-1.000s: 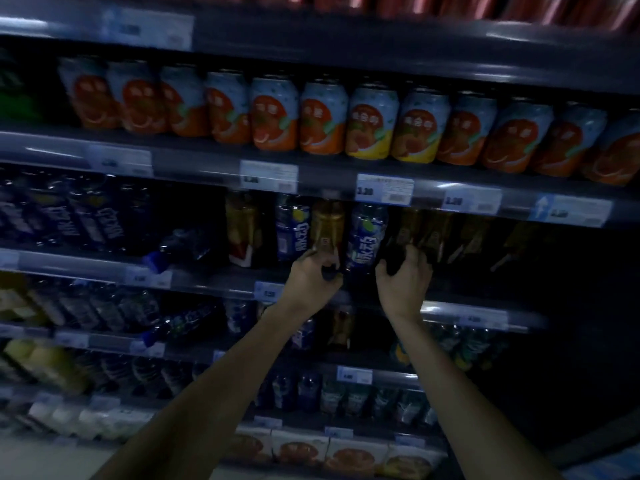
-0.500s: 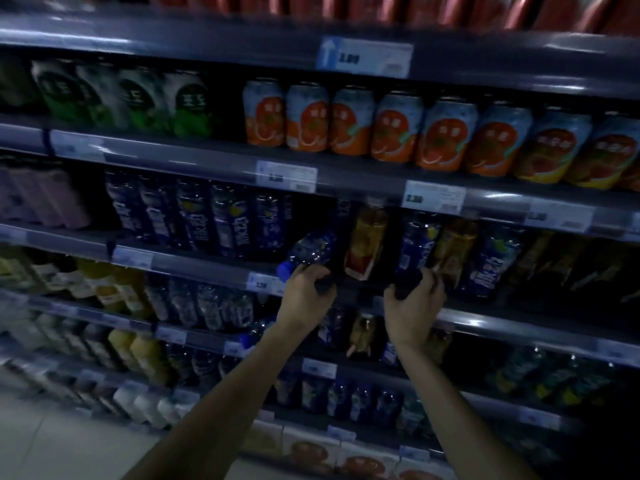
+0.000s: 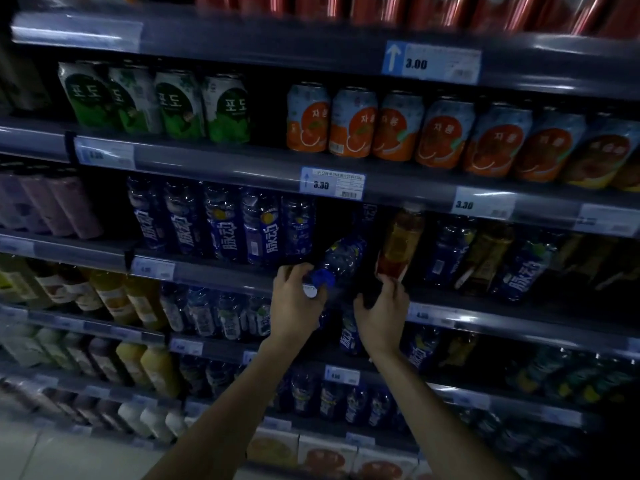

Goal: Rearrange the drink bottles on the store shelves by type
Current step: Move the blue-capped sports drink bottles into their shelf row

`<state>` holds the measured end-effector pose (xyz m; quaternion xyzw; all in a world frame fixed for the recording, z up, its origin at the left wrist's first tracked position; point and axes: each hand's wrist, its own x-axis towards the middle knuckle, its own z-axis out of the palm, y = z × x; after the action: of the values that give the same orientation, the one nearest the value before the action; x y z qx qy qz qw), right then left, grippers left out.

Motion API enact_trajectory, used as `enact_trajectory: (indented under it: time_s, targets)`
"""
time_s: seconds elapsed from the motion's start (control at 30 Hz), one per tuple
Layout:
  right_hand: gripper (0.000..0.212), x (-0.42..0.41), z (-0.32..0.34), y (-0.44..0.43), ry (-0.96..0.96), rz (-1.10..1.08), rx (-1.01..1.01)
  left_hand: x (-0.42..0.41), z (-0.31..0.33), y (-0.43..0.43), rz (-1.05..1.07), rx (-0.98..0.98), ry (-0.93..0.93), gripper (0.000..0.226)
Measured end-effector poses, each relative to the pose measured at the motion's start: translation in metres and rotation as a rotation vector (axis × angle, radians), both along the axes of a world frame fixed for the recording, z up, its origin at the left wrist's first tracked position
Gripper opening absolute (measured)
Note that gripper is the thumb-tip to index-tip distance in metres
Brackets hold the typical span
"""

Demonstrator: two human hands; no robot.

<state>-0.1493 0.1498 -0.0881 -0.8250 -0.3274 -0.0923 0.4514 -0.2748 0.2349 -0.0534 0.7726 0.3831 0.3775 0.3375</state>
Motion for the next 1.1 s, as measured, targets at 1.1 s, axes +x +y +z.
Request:
enact_trajectory:
  time_s: [1.1]
  targets:
    - [0.048, 0.011, -0.004, -0.008, -0.209, 0.031, -0.227, 0.008, 0.011, -0.008, 0.093, -0.165, -0.356, 0.043]
